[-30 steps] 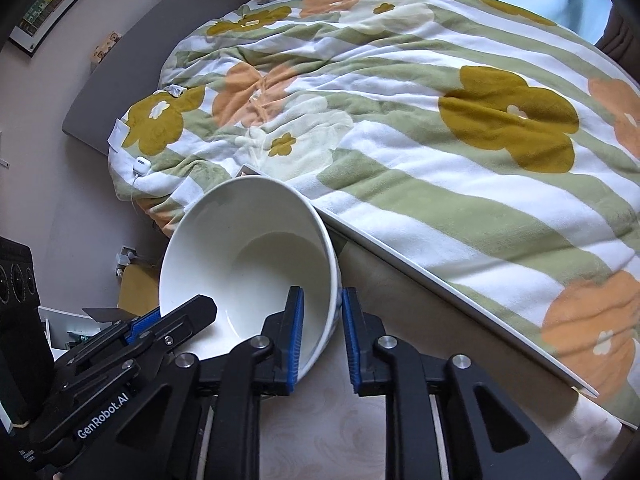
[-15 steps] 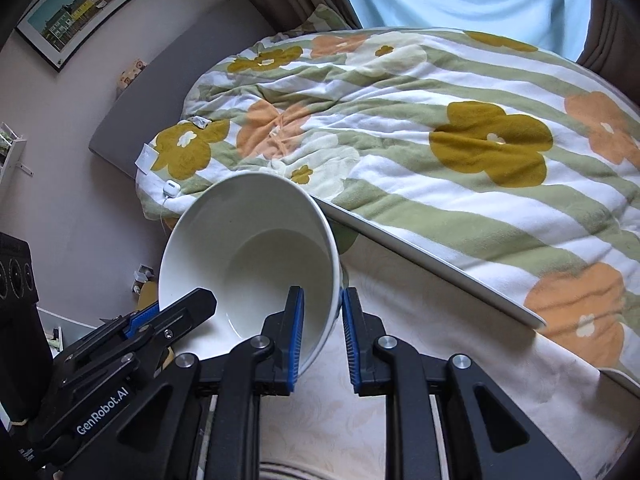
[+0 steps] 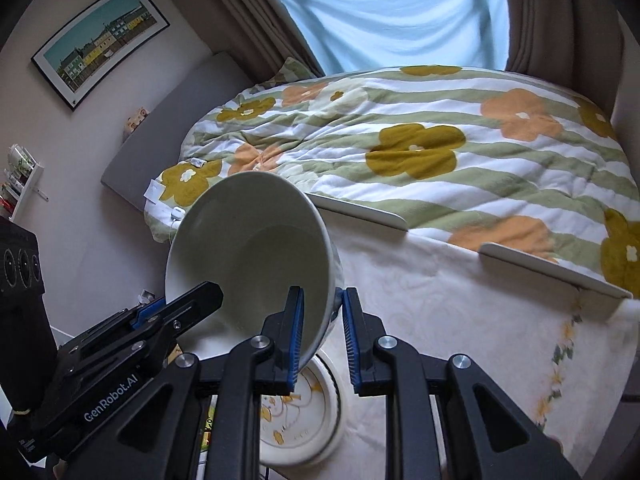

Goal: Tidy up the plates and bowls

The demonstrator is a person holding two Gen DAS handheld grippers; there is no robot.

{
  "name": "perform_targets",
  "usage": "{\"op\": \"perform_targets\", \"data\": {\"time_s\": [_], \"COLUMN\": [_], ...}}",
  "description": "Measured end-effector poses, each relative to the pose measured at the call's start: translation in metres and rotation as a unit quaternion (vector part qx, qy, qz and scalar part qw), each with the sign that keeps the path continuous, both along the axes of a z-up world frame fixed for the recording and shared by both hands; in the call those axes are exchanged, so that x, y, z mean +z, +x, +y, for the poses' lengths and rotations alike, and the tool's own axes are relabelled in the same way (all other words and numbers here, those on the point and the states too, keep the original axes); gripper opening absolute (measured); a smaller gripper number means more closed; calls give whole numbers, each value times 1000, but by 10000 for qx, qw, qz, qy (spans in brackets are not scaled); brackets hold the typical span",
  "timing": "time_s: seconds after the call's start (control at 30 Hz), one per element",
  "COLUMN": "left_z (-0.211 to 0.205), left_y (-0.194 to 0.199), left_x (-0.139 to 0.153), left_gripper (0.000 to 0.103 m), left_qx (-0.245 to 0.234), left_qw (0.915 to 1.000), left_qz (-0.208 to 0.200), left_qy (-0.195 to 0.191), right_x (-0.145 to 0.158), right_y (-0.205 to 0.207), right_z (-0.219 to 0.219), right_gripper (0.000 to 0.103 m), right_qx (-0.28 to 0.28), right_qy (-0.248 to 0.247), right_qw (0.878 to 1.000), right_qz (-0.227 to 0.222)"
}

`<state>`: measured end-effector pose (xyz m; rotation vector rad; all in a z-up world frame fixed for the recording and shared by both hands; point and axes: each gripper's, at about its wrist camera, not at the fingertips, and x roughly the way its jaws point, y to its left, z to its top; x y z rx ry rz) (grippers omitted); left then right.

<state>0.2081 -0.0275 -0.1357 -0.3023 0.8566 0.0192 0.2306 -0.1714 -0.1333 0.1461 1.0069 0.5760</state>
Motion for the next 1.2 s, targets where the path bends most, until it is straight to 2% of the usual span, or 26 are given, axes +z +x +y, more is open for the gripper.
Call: {"op": "perform_targets", "data": {"time_s": [0.27,0.53,0.7,0.87,1.2], "left_z": [-103,-171,-197,-214,-226], "left_y": [-56,-71,-67,-59,-43], "left_x": [-7,-38,-62,-88,-123], "left_gripper": [17,17,17,17,17], "left_qx": [-654,-1413,-1802,-2034,-2234], "left_qw": [9978,9886,9795,9707,9572], "left_qz": [55,511,895,1267,1759], "left_qy": [-72,-119,-62,186,544], "right_x": [0,-29,-52,-80,-114], "right_y": [-67,-106,-116,-117,-117], "right_z": [-92,-153,-177,-186,-193], "right_gripper": [18,18,18,18,18], "right_qx": [-530,-1138,-1464,-1587,-1576], "right_qy": [-174,-369,-410,-516,-694], "right_qw": [9984,9925,9868,9820,9777], "right_qz": [-36,254,553,884,1200]}}
